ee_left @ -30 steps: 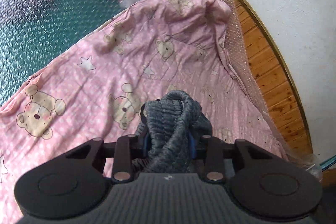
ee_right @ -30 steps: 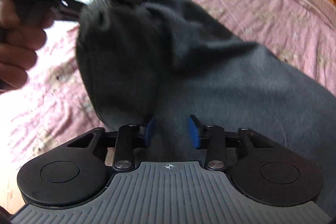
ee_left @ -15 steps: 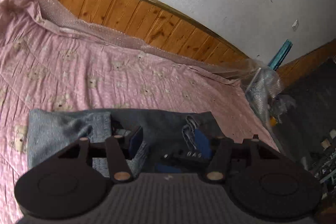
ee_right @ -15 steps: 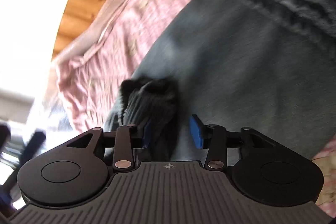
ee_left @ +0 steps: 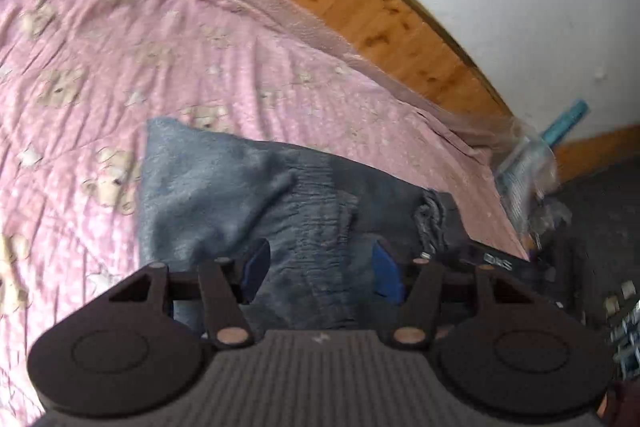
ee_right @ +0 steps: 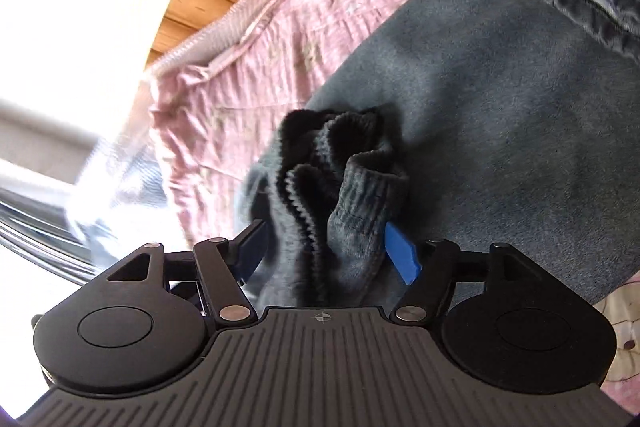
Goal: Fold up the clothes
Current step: 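Grasp the folded cuff with the right gripper while the left gripper holds the waistband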
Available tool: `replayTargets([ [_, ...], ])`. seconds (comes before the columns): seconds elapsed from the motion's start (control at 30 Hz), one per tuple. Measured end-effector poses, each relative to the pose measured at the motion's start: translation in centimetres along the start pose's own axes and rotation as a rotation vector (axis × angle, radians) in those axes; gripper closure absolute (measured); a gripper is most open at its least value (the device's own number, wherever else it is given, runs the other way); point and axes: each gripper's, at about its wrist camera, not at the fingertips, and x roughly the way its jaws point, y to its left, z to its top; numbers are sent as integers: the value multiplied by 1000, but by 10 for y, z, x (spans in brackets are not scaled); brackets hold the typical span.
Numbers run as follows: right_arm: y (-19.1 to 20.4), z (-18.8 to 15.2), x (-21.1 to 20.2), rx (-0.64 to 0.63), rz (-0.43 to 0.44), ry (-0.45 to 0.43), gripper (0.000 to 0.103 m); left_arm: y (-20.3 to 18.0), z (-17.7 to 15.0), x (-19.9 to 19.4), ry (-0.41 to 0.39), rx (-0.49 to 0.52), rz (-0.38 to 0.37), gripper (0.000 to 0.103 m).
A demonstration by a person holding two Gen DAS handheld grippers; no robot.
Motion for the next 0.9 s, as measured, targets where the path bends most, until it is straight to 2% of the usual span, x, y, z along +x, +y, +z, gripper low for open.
replayTargets([
  [0.07, -3, 0, 6, 19, -40, -18, 35, -21, -9, 11, 46, 175, 26, 39],
  [0.13, -8, 2, 15, 51, -47, -18, 45, -39, -18, 21, 87, 333, 52, 39],
  [0.2, -13, 2, 22, 83, -38, -5, 58, -38, -20, 24, 84, 364, 82, 42],
  [0.23, -14, 1, 25, 91, -38, 1, 62, -37, -21, 26, 83, 379, 97, 50],
  [0.27, -14, -1, 26, 90, -40, 3, 62, -37, -22, 28, 81, 395, 112, 66],
  [0.37, -15, -9, 23, 83, -37, -5, 62, -35, -26, 33, 77, 441, 157, 75],
  [0.4, -16, -13, 21, 83, -34, -9, 62, -34, -24, 32, 71, 442, 163, 77],
  [0.5, -13, -22, 21, 69, -22, -15, 59, -22, -1, 12, 30, 290, 73, 77],
  [0.57, -9, -27, 24, 52, -12, -15, 61, -23, 1, 20, 54, 259, 56, 78],
  [0.6, -5, -29, 26, 38, -9, -10, 85, -23, 2, 25, 66, 244, 47, 78],
  [0.63, 0, -30, 28, 24, -11, -3, 98, -23, 3, 29, 78, 228, 39, 78],
  [0.7, 11, -36, 21, 26, -2, 2, 99, -23, 4, 37, 102, 197, 22, 78],
  [0.8, 22, -54, 3, 103, 60, 45, 101, -23, 7, 49, 138, 150, -3, 78],
  [0.9, 15, -71, 9, 72, -23, 71, 101, -23, 9, 62, 174, 104, -28, 77],
])
